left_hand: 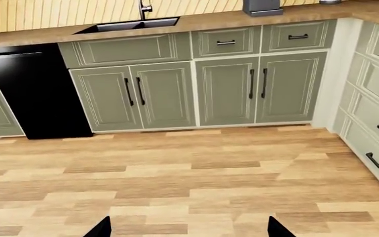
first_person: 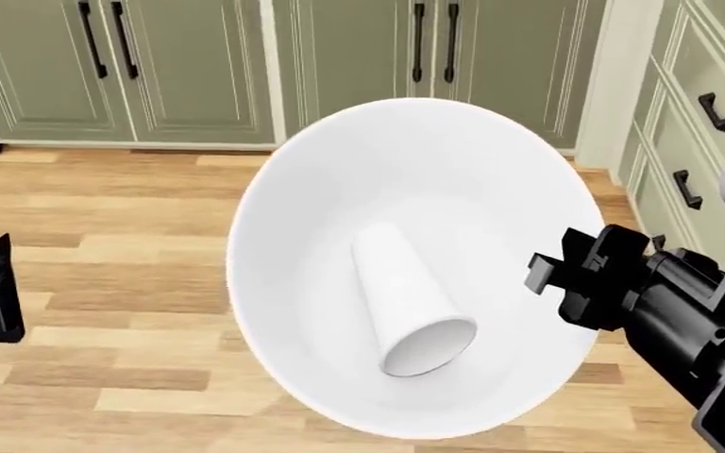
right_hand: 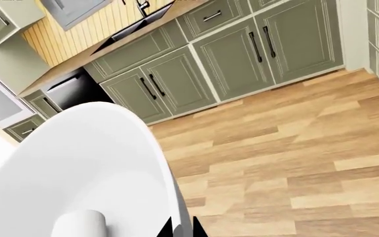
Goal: Place the cup inside the bowl on the dining table and move the bowl to any counter.
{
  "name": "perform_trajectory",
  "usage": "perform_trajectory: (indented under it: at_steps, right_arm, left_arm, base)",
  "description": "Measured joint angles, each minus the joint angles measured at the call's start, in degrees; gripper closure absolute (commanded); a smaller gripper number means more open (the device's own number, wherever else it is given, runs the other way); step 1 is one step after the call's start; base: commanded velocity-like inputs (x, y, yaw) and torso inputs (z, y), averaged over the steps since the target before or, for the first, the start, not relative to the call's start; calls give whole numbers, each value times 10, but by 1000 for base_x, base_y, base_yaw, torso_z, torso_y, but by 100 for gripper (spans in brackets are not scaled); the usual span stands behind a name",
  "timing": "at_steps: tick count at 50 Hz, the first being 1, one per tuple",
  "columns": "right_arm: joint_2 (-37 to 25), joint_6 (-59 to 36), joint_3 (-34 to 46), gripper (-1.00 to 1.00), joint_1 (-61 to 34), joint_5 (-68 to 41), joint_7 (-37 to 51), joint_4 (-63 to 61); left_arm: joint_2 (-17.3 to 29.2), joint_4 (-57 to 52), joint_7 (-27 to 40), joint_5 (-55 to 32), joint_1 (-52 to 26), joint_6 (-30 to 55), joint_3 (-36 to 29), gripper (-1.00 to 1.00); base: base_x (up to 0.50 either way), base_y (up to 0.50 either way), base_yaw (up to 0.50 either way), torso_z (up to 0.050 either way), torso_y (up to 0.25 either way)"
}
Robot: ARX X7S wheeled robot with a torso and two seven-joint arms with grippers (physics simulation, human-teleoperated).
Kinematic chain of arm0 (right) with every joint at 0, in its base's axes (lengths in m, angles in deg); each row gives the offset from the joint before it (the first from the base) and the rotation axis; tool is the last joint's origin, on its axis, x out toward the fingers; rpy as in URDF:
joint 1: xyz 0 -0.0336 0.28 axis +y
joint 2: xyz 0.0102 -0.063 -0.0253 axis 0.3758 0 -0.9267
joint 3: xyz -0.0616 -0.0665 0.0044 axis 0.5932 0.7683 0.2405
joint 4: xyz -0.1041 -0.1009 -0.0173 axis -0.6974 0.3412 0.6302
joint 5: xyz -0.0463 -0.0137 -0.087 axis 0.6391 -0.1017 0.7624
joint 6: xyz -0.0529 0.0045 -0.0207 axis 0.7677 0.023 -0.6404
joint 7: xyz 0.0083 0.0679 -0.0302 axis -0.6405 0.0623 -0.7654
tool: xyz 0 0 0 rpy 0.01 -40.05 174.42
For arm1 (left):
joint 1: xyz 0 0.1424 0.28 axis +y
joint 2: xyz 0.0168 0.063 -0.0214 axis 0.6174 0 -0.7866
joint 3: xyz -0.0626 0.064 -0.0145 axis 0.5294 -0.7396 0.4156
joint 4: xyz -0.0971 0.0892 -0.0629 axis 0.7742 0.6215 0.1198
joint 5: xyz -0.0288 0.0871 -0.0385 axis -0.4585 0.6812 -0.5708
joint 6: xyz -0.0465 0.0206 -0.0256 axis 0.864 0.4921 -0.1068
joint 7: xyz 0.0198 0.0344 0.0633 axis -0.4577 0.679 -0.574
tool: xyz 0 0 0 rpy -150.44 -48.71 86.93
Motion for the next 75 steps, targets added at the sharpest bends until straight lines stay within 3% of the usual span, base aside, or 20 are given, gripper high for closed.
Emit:
perform_trajectory:
  at_steps: [75]
  right_arm:
    - [-5, 9, 11, 100, 6, 6, -8, 2]
  left_arm:
    - [5, 1, 6, -8, 1, -7, -5, -100]
  base:
    - [500, -14, 0, 0, 1]
